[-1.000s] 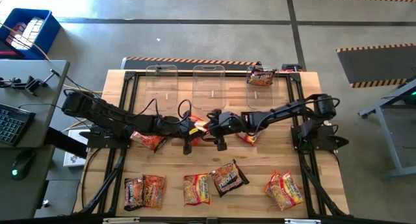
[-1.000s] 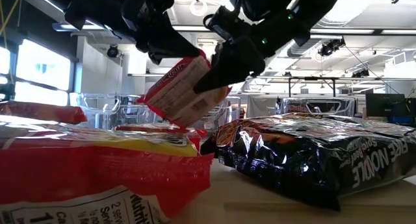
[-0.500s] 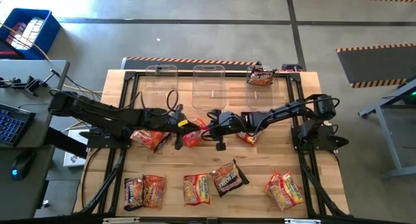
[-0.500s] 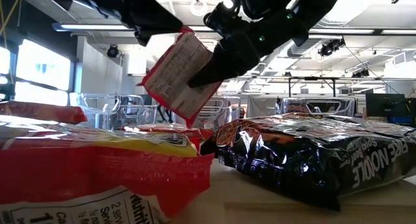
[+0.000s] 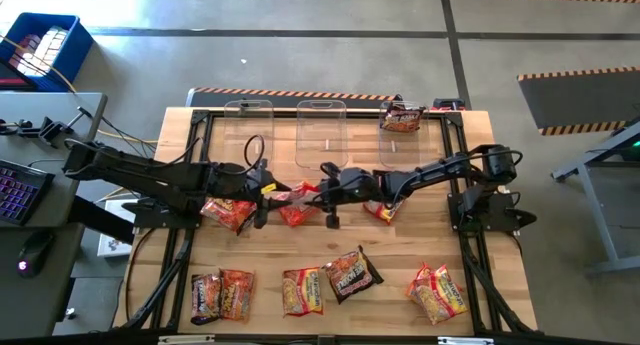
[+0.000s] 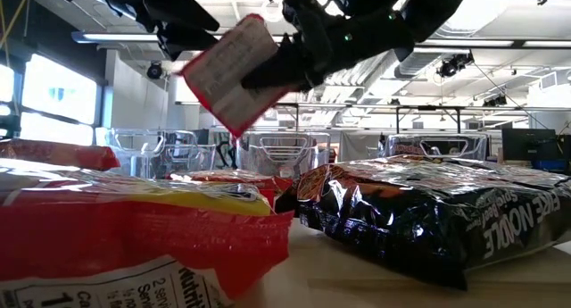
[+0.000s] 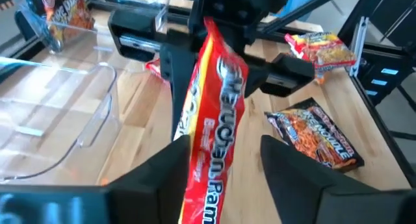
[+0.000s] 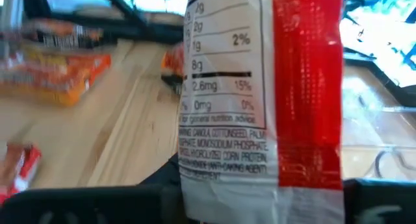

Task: Sort Maruchan noodles
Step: Put the red noodle pack into the middle transparent bin

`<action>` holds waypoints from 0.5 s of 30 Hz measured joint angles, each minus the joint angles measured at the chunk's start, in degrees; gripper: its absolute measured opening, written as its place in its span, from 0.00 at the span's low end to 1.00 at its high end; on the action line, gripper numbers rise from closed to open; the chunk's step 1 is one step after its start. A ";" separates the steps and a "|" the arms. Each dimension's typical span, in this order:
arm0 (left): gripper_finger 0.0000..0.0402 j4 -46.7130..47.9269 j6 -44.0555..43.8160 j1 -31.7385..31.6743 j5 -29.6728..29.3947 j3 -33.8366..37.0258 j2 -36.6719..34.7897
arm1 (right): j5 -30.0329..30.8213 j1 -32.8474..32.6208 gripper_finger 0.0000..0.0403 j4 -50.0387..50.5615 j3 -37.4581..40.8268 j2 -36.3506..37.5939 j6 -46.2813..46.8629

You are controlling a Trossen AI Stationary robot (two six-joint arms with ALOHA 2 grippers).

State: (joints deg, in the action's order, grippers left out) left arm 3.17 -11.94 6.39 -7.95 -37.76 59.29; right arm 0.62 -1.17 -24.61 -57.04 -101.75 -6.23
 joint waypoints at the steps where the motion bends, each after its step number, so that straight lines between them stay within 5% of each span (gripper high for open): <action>1: 0.49 -0.21 -0.02 0.00 -0.03 -0.02 0.19 | 0.12 0.00 0.24 -0.41 0.04 0.00 0.24; 15: 0.61 11.89 -0.57 -2.79 -0.28 -8.30 3.73 | 0.50 -0.07 0.24 -6.22 0.09 0.04 -0.27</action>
State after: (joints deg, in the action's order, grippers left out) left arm 15.06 -12.51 3.61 -8.23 -46.05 63.01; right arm 1.12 -1.23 -30.83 -56.95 -101.71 -6.50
